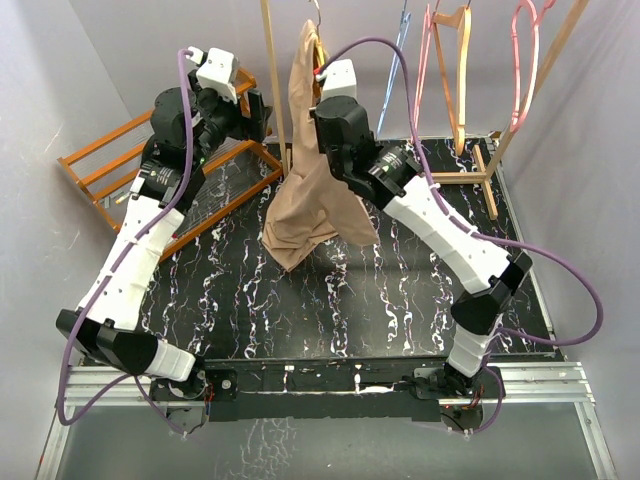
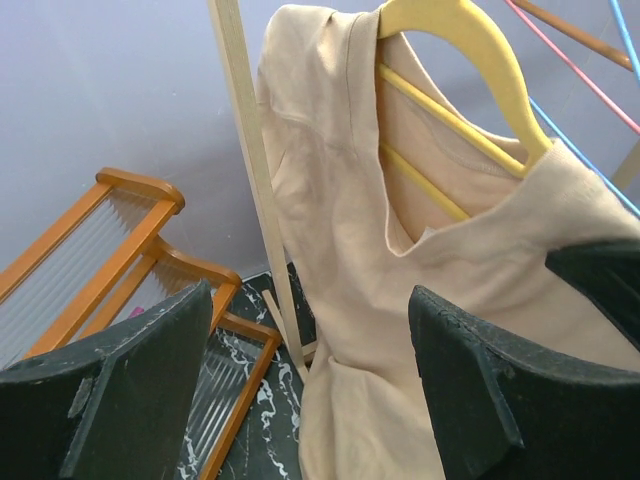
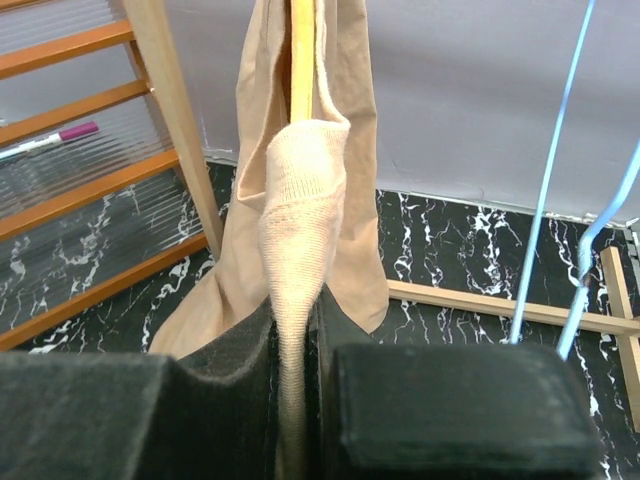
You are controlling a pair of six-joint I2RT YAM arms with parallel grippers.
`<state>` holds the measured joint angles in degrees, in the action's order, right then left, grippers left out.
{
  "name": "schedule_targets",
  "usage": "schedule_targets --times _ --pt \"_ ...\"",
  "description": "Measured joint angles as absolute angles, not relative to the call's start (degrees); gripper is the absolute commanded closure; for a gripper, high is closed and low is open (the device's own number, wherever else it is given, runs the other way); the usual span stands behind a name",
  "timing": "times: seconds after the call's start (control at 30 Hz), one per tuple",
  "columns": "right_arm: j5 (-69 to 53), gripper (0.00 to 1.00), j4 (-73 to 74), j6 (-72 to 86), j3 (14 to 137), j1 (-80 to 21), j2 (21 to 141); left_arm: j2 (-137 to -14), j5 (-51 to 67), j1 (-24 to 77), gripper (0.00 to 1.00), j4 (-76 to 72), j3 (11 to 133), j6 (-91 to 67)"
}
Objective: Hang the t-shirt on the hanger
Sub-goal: Place the hanger on the clothesline.
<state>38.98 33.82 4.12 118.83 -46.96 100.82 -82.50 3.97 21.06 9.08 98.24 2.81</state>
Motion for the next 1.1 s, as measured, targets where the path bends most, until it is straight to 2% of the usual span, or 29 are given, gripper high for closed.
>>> schedule_targets --times 0.57,1.1 --pt "36.73 0.92 36.64 1.13 133.97 -44.01 109.38 -80.79 4.93 21.06 0.23 9.13 93.95 2.46" --pt "36.05 0.92 33.17 -0.14 134.80 -43.35 110.93 -79.37 6.68 20.80 0.23 9.13 89.82 1.78"
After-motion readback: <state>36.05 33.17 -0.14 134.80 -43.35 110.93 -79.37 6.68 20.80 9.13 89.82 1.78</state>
